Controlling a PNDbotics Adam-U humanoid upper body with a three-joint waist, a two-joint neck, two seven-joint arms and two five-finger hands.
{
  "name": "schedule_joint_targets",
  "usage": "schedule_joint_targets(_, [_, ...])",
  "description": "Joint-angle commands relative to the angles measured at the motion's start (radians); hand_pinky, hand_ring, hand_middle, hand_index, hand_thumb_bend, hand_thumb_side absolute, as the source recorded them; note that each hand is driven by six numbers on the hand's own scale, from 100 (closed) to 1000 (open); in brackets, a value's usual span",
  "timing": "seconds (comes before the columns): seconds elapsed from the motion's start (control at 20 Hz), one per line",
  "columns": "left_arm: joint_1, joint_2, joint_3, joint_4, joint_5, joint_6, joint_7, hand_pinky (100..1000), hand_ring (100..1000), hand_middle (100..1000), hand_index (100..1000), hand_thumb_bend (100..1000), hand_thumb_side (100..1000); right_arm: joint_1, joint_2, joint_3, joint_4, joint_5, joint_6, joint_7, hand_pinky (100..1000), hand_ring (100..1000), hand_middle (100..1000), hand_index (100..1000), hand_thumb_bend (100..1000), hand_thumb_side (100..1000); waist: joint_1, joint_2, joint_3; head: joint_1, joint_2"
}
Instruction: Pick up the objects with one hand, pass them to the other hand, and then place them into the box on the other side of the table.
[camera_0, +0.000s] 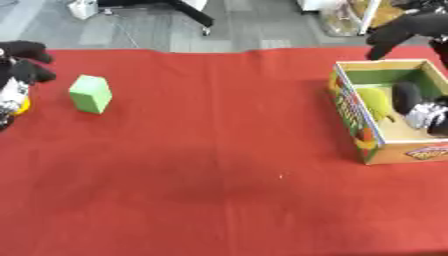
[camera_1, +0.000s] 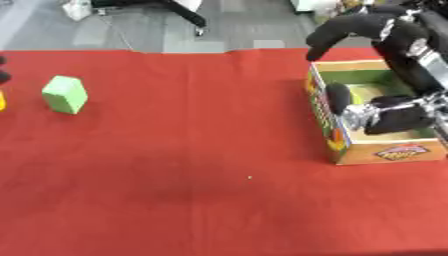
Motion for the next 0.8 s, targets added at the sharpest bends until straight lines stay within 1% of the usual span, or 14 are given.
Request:
schedule_joint_targets(0.05, [-0.076,0.139,-0.019,0.037,-0.185,0.012,-0.106,770,723,751,884,100,508,-0.006,0.009,0.018,-0.020,-0.041,-0.020,0.062,690,620,719,902,100,144,0.016,-0.027,-0.005,0.025,-0.003])
schedule_joint_targets(0.1, [-0.108,0.162,-0.033,0.059,-0.232,0.006,-0.152,786,748,770,899,100,438,-0.005,0.017,0.025,-0.021,-0.052,-0.020,0.080,686,616,714,902,100,175,0.017,-0.028,-0.008,0.032,-0.001])
schedule_joint_targets(0.15, [-0.144,0.187,-0.052,0.084,-0.282,-0.005,-0.202,795,762,781,906,100,411,-0.004,0.025,0.033,-0.021,-0.063,-0.018,0.098,686,616,714,903,100,186,0.017,-0.030,-0.013,0.043,0.001])
schedule_joint_targets(0.2, [-0.179,0.202,-0.070,0.111,-0.332,-0.021,-0.251,810,785,801,919,204,387,-0.003,0.032,0.039,-0.021,-0.072,-0.017,0.116,686,615,713,902,100,206,0.017,-0.031,-0.018,0.054,0.003])
schedule_joint_targets(0.25, [-0.215,0.210,-0.088,0.143,-0.385,-0.039,-0.300,820,801,814,929,270,364,-0.002,0.039,0.046,-0.021,-0.081,-0.016,0.134,684,612,710,902,100,224,0.016,-0.032,-0.023,0.068,0.004])
schedule_joint_targets(0.3, [-0.246,0.210,-0.102,0.174,-0.434,-0.059,-0.344,838,825,832,939,361,318,-0.001,0.045,0.052,-0.021,-0.089,-0.015,0.150,680,608,706,902,100,267,0.016,-0.032,-0.029,0.080,0.004])
schedule_joint_targets(0.35, [-0.278,0.204,-0.118,0.205,-0.483,-0.085,-0.388,849,841,844,943,430,314,0.002,0.053,0.058,-0.021,-0.098,-0.011,0.165,676,604,701,901,100,303,0.014,-0.031,-0.035,0.095,0.004])
schedule_joint_targets(0.4, [-0.306,0.195,-0.130,0.234,-0.528,-0.112,-0.423,856,852,851,947,483,331,0.004,0.060,0.064,-0.021,-0.107,-0.007,0.179,674,601,699,901,100,328,0.012,-0.031,-0.040,0.106,0.003])
schedule_joint_targets(0.5, [-0.357,0.168,-0.150,0.287,-0.618,-0.168,-0.474,869,870,867,953,611,365,0.010,0.076,0.075,-0.021,-0.119,0.004,0.210,668,595,692,901,100,333,0.008,-0.027,-0.049,0.126,-0.001])
schedule_joint_targets(0.55, [-0.379,0.152,-0.157,0.317,-0.663,-0.191,-0.491,876,880,875,957,649,375,0.012,0.086,0.080,-0.021,-0.123,0.011,0.224,666,593,690,901,100,336,0.007,-0.025,-0.053,0.137,-0.004])
schedule_joint_targets(0.7, [-0.429,0.097,-0.161,0.421,-0.779,-0.243,-0.510,884,894,897,964,702,427,0.021,0.112,0.092,-0.021,-0.136,0.033,0.262,657,583,679,899,100,345,0.003,-0.017,-0.068,0.164,-0.016])
schedule_joint_targets(0.8, [-0.450,0.061,-0.152,0.494,-0.839,-0.260,-0.501,883,894,899,964,707,443,0.027,0.127,0.098,-0.021,-0.141,0.049,0.284,653,579,675,899,100,348,0.001,-0.011,-0.079,0.181,-0.024])
